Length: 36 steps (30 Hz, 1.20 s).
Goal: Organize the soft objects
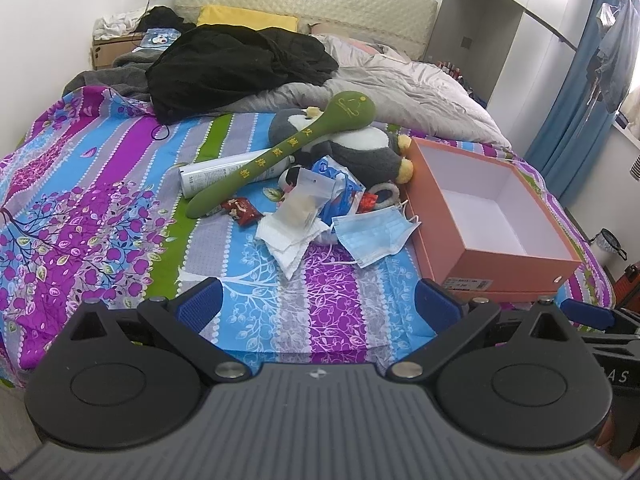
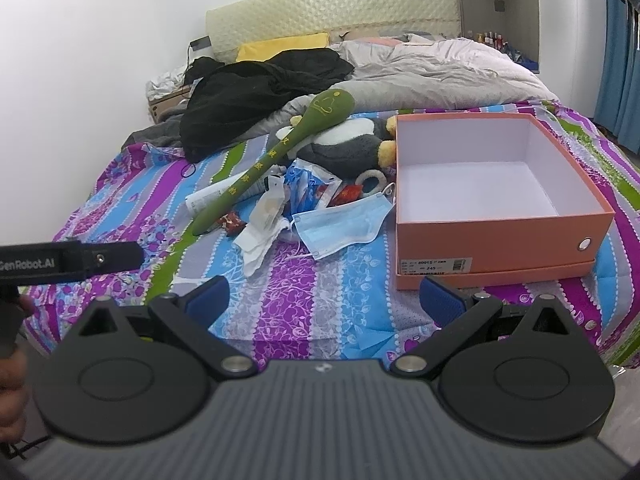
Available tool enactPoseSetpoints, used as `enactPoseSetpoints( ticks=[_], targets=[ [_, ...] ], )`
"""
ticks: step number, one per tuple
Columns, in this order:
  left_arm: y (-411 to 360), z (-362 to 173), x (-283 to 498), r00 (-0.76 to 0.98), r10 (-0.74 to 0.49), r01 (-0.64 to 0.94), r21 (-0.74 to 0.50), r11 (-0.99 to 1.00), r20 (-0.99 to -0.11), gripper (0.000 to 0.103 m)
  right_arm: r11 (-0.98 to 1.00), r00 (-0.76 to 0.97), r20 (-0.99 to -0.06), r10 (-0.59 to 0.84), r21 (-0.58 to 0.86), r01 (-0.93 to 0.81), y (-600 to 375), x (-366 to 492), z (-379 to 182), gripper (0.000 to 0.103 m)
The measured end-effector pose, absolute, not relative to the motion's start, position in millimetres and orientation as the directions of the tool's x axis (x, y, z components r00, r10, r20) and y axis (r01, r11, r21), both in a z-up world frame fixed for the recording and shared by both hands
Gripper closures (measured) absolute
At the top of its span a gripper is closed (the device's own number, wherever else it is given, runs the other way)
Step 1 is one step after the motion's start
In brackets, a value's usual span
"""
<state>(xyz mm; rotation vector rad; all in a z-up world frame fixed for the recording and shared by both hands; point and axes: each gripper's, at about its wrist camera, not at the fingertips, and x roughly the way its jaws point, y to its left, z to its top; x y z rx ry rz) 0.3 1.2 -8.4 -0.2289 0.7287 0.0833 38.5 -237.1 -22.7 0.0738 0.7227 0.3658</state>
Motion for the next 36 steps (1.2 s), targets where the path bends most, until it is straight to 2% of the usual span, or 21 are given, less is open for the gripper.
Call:
enactPoseSetpoints(
  ticks=[24,36],
  targets=[
    [3.8,-23.6,13.9,0.718,0.002,-0.176,-0.179,0.968,-0.696,0.000,0.944,0.672,-0.666,0.324,0.185,-0.272,-237.3,44.4,-31.4,0.000],
    [1.0,-36.7,27.1,0.704,0.021,-0.168,-0.138,0.976,-0.709,0.000,0.950,0.677,-0.668,0.309,0.180,-0.256,-240.3,50.6,-41.2,0.000]
  ],
)
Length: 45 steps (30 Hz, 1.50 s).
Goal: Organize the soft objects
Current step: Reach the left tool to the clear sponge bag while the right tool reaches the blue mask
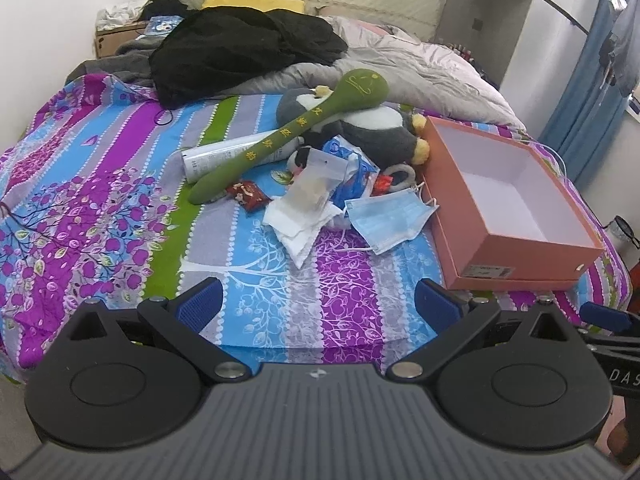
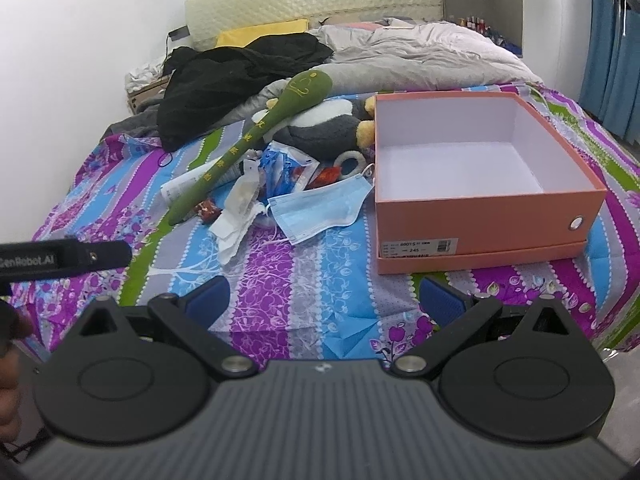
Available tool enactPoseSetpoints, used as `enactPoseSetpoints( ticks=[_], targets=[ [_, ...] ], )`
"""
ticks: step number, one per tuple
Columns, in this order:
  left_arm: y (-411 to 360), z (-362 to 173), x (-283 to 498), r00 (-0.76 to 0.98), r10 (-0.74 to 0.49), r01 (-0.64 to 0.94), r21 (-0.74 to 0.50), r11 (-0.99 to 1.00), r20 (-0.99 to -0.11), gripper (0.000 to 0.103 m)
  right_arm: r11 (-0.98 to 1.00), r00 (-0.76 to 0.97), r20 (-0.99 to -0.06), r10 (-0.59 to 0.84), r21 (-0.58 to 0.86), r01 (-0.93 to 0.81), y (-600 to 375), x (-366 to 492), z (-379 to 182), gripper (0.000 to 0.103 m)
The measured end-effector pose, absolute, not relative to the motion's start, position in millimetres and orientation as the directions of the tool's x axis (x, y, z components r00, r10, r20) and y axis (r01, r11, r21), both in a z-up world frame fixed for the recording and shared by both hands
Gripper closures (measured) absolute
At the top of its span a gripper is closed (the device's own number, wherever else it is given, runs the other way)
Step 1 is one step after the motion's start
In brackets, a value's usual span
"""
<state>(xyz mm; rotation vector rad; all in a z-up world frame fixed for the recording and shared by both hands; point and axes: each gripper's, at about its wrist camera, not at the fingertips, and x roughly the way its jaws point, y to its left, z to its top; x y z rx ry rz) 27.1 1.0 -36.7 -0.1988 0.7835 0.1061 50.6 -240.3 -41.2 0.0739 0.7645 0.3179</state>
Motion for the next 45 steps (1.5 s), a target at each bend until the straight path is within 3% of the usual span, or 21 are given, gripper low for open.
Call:
enactPoseSetpoints(
  ticks=[11,19,26,29,30,31,38,40,45],
  targets=[
    [7.8,-59.2,52.3,0.725,0.116,-0.207,-0.054,0.977,-0.679,0.000,0.949,0.673,-0.673,0.306,0.164,-0.268,-227.1,68.6,-61.3,0.002],
    [41.4,-83.0,88.7,0.689,0.046,-0.238,-0.166,0.957,-0.723,0.000,0.917,0.615,-0.682,0.396,0.264,-0.299,-216.0,103.5,-81.2,0.002],
    [64.3,-113.3,121.5,0.657,0.024,-0.269,-0.205,0.941,-0.754,0.000,0.907,0.604,-0.687,0.404,0.215,-0.362,-188.3,130.8,-94.5,0.002],
    [72.1,-127.3,136.8,0.657,0.002,-0.266,-0.229,0.936,-0.754,0.000,0.912,0.593,-0.708,0.384,0.193,-0.361,-178.3,147.5,-102.6,0.013],
    [73.5,-131.1,142.1,0.656,-0.004,-0.262,-0.233,0.937,-0.755,0.001,0.915,0.586,-0.718,0.377,0.187,-0.358,-175.1,154.1,-106.1,0.025],
    [75.0,-134.9,147.7,0.655,-0.012,-0.257,-0.238,0.937,-0.756,0.001,0.914,0.578,-0.724,0.376,0.186,-0.361,-172.3,159.9,-109.5,0.030],
    [79.8,-153.9,187.6,0.670,-0.050,-0.206,-0.250,0.946,-0.741,0.001,0.895,0.540,-0.732,0.416,0.224,-0.386,-158.8,195.5,-130.1,0.030],
    [80.9,-157.8,198.5,0.673,-0.073,-0.187,-0.264,0.946,-0.737,0.002,0.905,0.545,-0.742,0.390,0.200,-0.376,-154.5,204.6,-137.4,0.037],
    [80.0,-164.4,230.1,0.686,-0.104,-0.138,-0.269,0.953,-0.720,0.006,0.916,0.547,-0.764,0.343,0.144,-0.374,-145.4,224.7,-155.8,0.040]
  ],
)
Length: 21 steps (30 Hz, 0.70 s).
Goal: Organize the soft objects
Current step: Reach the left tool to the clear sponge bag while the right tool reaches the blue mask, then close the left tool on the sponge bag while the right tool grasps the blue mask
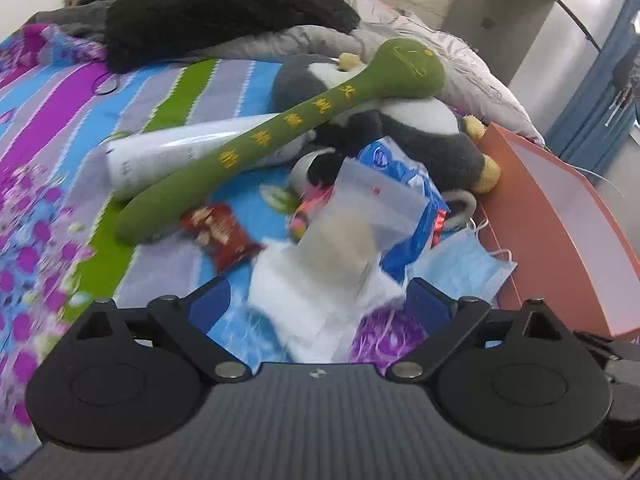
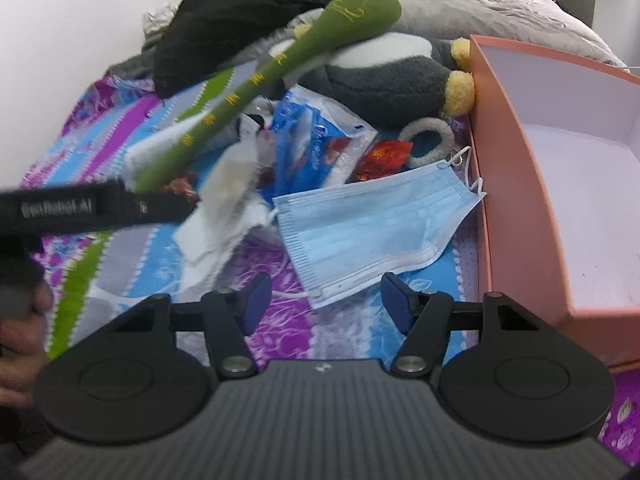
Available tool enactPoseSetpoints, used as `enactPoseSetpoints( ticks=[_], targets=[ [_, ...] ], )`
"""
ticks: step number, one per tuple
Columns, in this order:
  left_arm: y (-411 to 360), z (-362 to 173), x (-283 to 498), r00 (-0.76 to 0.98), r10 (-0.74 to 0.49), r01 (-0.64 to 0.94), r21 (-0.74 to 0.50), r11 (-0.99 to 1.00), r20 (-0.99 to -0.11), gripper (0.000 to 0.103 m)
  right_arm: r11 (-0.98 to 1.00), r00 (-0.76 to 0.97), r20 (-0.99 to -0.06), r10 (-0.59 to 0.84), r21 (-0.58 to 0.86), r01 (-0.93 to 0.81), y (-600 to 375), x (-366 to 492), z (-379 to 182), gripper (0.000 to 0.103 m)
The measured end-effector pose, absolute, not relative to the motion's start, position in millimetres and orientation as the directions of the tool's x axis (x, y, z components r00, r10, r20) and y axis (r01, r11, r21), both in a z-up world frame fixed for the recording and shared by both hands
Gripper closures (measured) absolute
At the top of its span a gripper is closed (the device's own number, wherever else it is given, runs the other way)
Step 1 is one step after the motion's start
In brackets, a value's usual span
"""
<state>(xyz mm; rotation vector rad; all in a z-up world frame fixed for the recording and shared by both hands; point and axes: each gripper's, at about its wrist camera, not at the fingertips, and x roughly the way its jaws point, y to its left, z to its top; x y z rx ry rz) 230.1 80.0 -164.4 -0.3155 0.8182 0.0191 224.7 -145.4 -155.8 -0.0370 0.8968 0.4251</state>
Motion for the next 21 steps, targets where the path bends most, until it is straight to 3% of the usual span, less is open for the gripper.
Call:
enactPoseSetpoints(
  ticks=[5,8,9,13,16,21],
  targets=[
    [75.5,-177.3,260.1,0.674,-0.123,-0.094,-0.250,0.964,-0.729,0.007,0.902,0.541,-0.770,0.340,0.104,-0.419,-133.8,237.9,-172.2,0.040],
    [72.5,-187.0,273.1,0.661,-0.121,-0.082,-0.233,0.969,-0.740,0.013,0.890,0.525,-0.779,0.343,0.092,-0.446,-127.5,244.1,-184.2,0.040],
    [71.5,-190.3,277.1,0.655,-0.118,-0.080,-0.224,0.971,-0.746,0.017,0.887,0.518,-0.783,0.344,0.090,-0.453,-125.4,246.0,-187.7,0.043],
    [72.1,-200.1,285.9,0.634,-0.149,-0.070,-0.249,0.966,-0.759,0.035,0.892,0.494,-0.796,0.349,0.121,-0.436,-127.7,255.1,-196.0,0.087],
    [73.7,-198.5,286.3,0.641,-0.152,-0.080,-0.262,0.962,-0.753,0.042,0.892,0.503,-0.793,0.344,0.109,-0.438,-129.1,257.1,-193.9,0.097],
    [75.3,-185.6,275.9,0.667,-0.142,-0.089,-0.267,0.960,-0.731,0.049,0.890,0.494,-0.794,0.355,0.126,-0.437,-133.0,251.3,-188.7,0.100]
  ],
)
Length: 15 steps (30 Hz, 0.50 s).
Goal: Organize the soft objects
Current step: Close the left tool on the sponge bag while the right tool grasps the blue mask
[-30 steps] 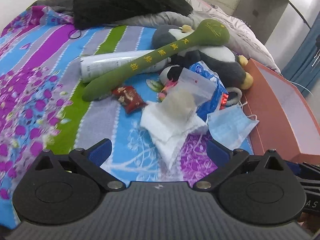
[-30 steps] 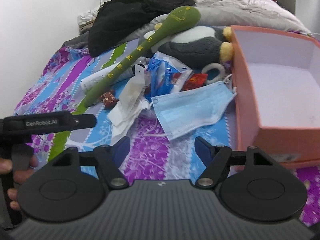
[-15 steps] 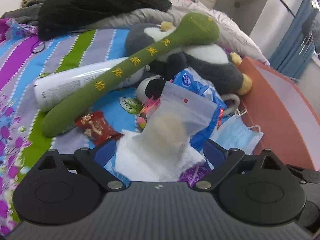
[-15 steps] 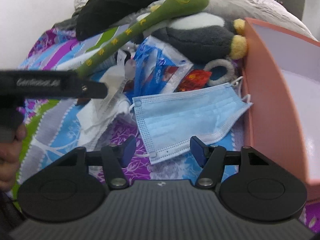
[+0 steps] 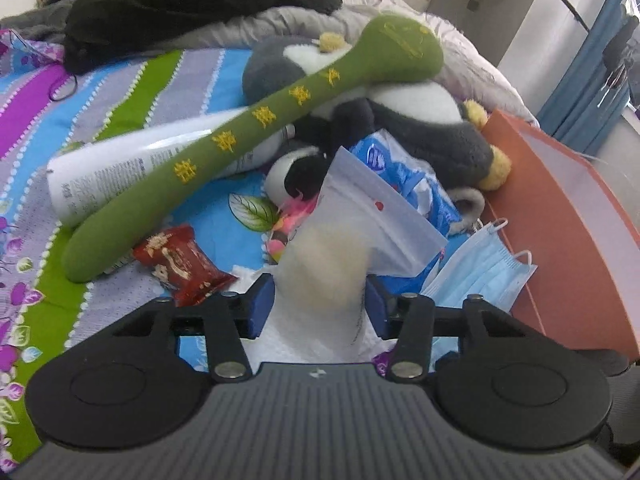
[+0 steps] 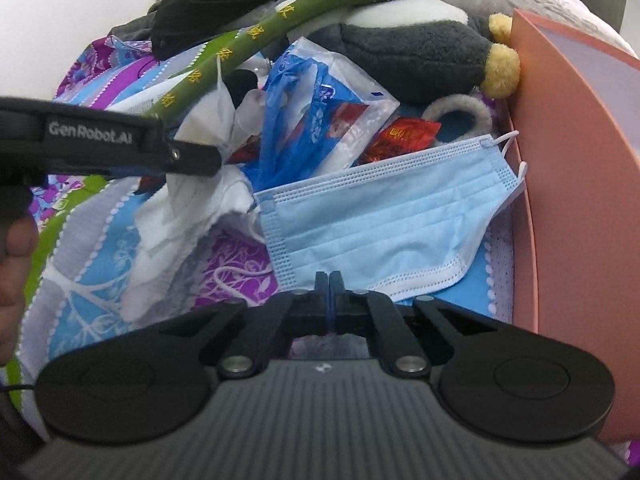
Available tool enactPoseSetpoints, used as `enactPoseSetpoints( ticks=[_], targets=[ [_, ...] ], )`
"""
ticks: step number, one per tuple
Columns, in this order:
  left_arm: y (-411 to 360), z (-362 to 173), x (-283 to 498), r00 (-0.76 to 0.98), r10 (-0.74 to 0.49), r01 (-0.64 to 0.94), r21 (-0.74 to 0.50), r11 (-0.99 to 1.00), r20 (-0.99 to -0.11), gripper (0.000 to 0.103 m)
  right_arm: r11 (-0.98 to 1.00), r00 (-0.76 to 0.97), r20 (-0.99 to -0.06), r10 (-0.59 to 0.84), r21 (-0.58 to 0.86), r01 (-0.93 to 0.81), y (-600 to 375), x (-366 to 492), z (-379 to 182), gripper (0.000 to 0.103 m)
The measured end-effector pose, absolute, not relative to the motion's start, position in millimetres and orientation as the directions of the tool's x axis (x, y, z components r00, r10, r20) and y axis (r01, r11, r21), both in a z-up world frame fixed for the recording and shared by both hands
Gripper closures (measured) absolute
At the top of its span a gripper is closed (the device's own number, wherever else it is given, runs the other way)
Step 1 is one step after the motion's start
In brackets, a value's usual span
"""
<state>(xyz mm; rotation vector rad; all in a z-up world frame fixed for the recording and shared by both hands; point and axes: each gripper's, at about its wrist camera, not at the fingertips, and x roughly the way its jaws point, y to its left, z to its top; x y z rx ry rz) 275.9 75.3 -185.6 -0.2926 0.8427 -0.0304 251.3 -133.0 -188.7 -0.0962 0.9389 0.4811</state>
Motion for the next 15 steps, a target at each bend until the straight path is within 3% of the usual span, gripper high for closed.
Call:
enactPoseSetpoints(
  ticks=[9,11,12,15],
  targets=[
    [79.6,-163.3,242.0,0.702,-0.127,-0.121,-0.293,0.948,-0.701,0.059,0.937,0.533,-0.783,0.322,0.184,-0.296,-153.0,239.6,-179.4,0.094],
    [80.5,-162.7,235.2,0.703,-0.123,-0.131,-0.298,0.946,-0.701,0.060,0.941,0.516,-0.794,0.322,0.211,-0.264,-155.9,242.1,-183.2,0.076],
    [81.2,-162.3,232.6,0.703,-0.122,-0.135,-0.301,0.944,-0.701,0.060,0.941,0.513,-0.794,0.326,0.224,-0.252,-157.5,242.6,-184.1,0.060],
    [83.7,-160.7,224.3,0.703,-0.117,-0.148,-0.306,0.941,-0.701,0.060,0.943,0.515,-0.794,0.325,0.232,-0.237,-156.7,242.9,-186.8,0.056]
  ],
)
